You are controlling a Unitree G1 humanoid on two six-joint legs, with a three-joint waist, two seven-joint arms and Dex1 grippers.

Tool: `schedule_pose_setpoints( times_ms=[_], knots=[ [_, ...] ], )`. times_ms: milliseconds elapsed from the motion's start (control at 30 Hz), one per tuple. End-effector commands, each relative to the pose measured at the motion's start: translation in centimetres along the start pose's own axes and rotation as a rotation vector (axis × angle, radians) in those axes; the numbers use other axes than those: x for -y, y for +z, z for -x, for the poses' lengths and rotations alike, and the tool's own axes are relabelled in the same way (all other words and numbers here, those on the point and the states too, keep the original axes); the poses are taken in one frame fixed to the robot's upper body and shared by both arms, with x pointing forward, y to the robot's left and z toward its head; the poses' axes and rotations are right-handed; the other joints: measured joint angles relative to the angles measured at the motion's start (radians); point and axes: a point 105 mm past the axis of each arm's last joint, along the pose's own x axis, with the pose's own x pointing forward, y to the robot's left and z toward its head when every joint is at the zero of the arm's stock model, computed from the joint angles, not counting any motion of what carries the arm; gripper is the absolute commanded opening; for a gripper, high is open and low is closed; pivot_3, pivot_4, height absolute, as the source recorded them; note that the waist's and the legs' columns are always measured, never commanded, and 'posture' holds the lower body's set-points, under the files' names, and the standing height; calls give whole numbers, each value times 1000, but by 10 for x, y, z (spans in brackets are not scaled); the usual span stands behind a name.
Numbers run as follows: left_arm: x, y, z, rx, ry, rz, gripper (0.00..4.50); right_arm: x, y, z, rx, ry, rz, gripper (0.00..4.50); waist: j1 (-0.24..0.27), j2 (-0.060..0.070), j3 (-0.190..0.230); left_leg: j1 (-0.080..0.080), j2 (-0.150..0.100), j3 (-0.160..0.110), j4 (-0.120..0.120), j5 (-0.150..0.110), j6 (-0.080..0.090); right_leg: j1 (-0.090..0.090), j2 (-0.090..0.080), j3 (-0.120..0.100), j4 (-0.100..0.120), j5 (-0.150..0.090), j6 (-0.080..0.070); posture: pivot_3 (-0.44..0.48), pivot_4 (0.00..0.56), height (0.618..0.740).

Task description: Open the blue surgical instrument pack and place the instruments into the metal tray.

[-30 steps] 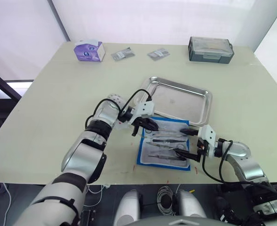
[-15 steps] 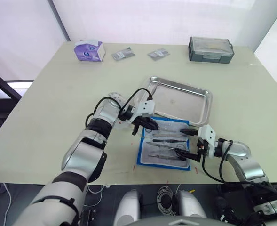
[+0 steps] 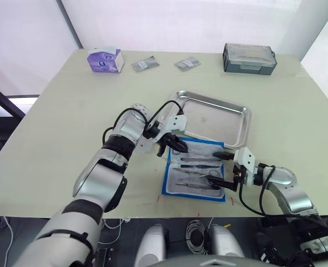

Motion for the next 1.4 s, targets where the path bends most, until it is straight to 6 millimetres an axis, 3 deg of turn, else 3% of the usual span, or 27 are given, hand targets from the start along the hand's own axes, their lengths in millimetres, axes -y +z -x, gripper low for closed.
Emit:
schedule_pose_setpoints(
  times_ms=[33, 833, 1400],
  knots=[
    [-3, 16, 6, -28, 1, -48, 54, -19, -55, 3, -206, 26, -123, 4500, 0, 0, 0, 0, 0, 0, 0, 0, 0, 0, 0, 0, 0, 0, 0, 0, 150, 727],
    [8, 20, 17, -118, 18, 6, 54, -19, -55, 2, -208, 32, -116, 4500, -1, 0, 0, 0, 0, -5, 0, 0, 0, 0, 0, 1, 0, 0, 0, 0, 150, 727],
    [25, 0, 61, -177, 33, -16, 54, -21, -55, 1, -202, 36, -117, 4500, -1, 1, 0, 0, 0, -6, 0, 0, 0, -1, 1, 2, 1, 0, -1, 0, 150, 727]
  ],
)
